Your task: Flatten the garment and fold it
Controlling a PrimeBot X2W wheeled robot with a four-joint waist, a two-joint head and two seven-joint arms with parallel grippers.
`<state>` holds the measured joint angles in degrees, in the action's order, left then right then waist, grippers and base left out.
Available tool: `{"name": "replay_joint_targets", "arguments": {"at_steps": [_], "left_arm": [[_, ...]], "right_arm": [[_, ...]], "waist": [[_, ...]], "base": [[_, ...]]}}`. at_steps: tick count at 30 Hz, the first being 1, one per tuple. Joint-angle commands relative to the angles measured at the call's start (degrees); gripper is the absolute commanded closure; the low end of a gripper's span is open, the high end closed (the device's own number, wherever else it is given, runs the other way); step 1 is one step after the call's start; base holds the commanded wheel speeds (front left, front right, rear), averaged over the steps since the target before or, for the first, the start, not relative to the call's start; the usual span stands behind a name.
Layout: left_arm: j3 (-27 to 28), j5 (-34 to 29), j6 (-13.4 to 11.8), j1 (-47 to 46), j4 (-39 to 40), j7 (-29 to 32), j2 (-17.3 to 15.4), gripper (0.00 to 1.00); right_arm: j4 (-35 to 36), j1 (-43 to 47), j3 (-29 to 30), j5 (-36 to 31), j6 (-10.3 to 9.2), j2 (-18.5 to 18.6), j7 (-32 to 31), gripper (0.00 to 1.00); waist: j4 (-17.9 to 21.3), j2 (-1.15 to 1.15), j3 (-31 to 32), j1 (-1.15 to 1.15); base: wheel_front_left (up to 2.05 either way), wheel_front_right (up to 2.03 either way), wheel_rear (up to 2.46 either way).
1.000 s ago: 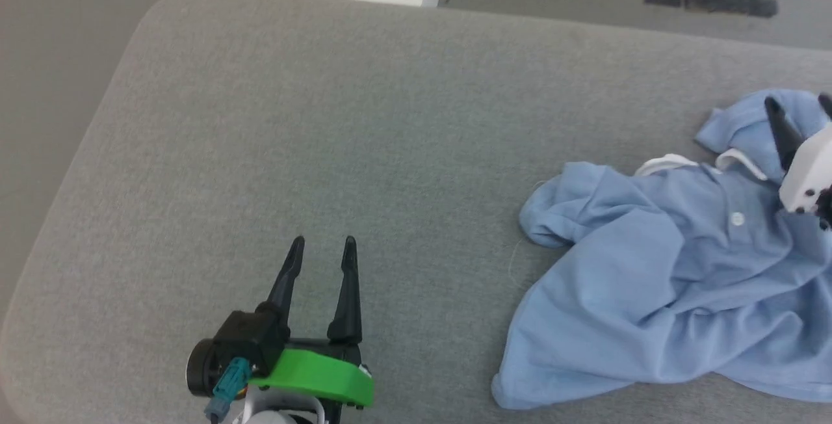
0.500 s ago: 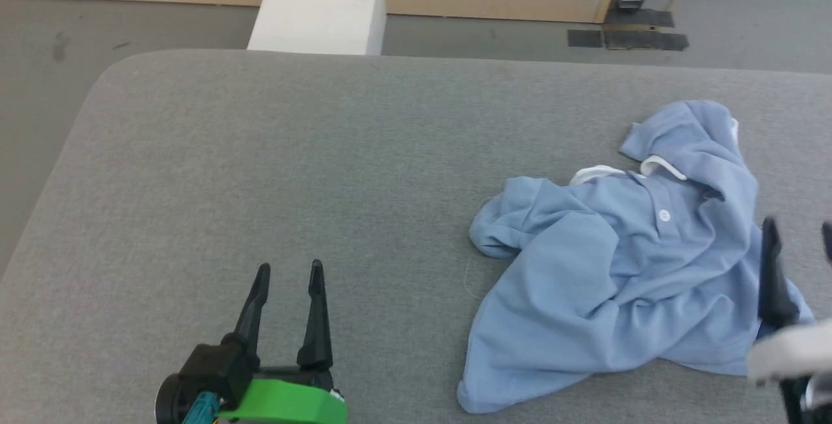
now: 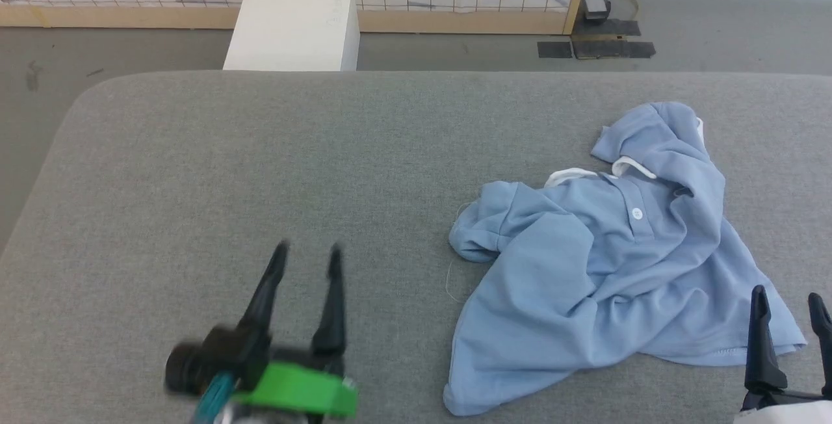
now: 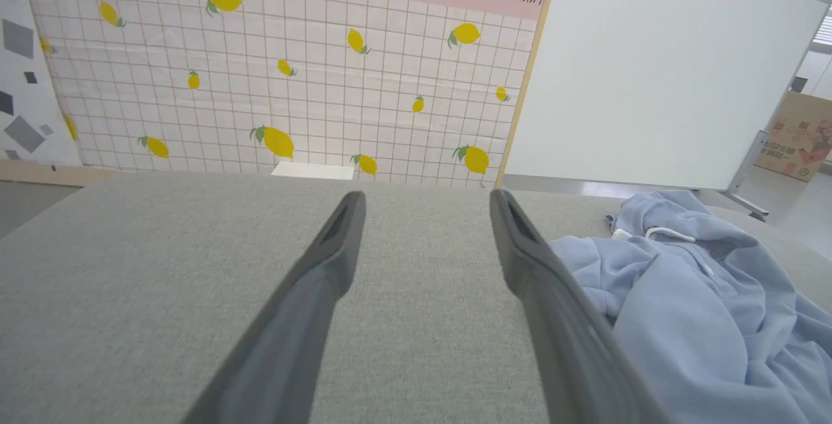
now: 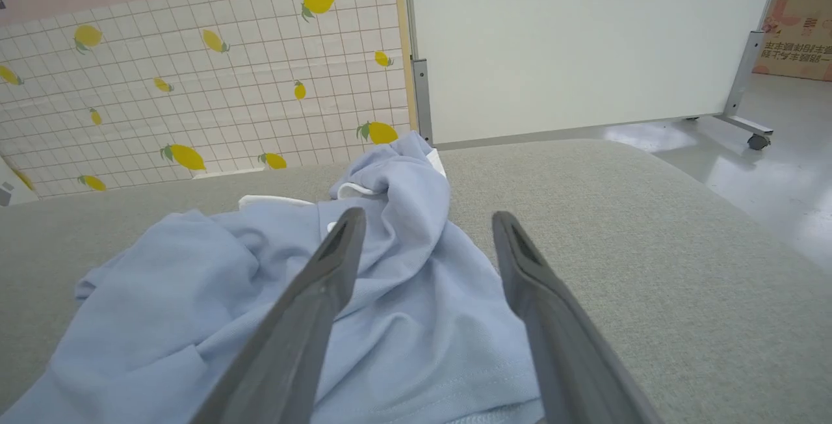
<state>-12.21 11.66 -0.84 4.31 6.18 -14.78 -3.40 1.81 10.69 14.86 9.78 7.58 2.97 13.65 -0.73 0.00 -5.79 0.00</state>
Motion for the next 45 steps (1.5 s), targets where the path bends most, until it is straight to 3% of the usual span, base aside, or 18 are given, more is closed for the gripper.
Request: {"name": "replay_joint_targets", "arguments": {"at_steps": [1,4,7,12,24,29,30,31,32,41,45], "left_arm": [[-1.05,-1.31,1.41,-4.6,-0.94,-0.03,-0.66,0.0],[-3.65,-2.12,3.95,-12.7,-3.83,4.15,-0.88,0.0],[-7.2,-2.65,5.98,-22.16,-8.63,12.43,-0.77,0.0],[-12.03,0.37,7.37,-34.2,-18.32,23.76,0.05,0.0],[-24.42,13.59,7.62,-45.1,-35.91,37.9,0.5,0.0],[-29.56,13.4,6.22,-47.24,-41.99,42.05,0.51,0.0],[-30.59,13.82,6.26,-47.38,-42.77,42.4,0.51,0.28],[-31.1,14.33,6.12,-47.48,-43.02,41.98,0.51,0.76],[-31.75,14.98,6.0,-47.52,-43.34,41.43,0.51,1.0],[-31.68,18.11,4.46,-48.27,-40.66,30.02,0.35,1.0],[-27.27,18.99,1.84,-45.96,-36.55,23.86,-3.92,1.0]], "right_arm": [[0.07,-1.04,-0.23,-0.12,-0.09,-0.08,0.47,0.0],[0.26,-1.67,-0.88,-0.32,-0.09,-0.08,0.6,0.0],[0.29,-2.35,-1.52,-0.18,-0.09,-0.09,0.65,0.0],[0.67,-3.9,-3.09,-0.56,-0.09,-0.09,0.75,0.0],[5.12,-7.66,-5.38,-2.77,-0.09,-0.09,0.27,0.0],[5.28,-8.06,-5.27,-2.1,-0.09,-0.09,0.05,0.0],[5.15,-8.11,-5.23,-1.99,-0.09,-0.09,0.06,0.0],[5.05,-8.15,-5.2,-1.92,-0.09,-0.09,0.08,0.0],[4.9,-8.21,-5.12,-1.84,-0.09,-0.09,0.09,0.0],[4.21,-7.05,-3.77,-1.57,-0.09,-0.09,-0.34,0.0],[4.59,-5.73,-3.71,-1.51,-0.09,-0.09,-1.16,0.0]], "waist": [[-0.28,0.0,-0.73,0.0],[-0.73,0.0,-1.92,0.0],[-1.02,0.0,-3.7,0.0],[-0.15,0.0,-7.02,0.0],[5.1,0.0,-14.46,0.0],[6.18,0.0,-15.83,0.0],[6.28,0.0,-15.96,0.0],[6.32,0.0,-16.01,0.0],[6.28,0.0,-15.96,0.0],[2.45,0.0,-11.16,0.0],[0.62,0.0,-8.35,0.0]], "base": [[0.0,0.0,0.0],[0.0,0.0,0.0],[0.0,0.0,0.0],[0.0,0.0,0.0],[0.0,0.0,0.0],[0.0,0.0,0.0],[0.0,0.0,0.0],[0.0,0.0,0.0],[0.0,0.0,0.0],[0.0,0.0,0.0],[0.0,0.0,0.0]]}}
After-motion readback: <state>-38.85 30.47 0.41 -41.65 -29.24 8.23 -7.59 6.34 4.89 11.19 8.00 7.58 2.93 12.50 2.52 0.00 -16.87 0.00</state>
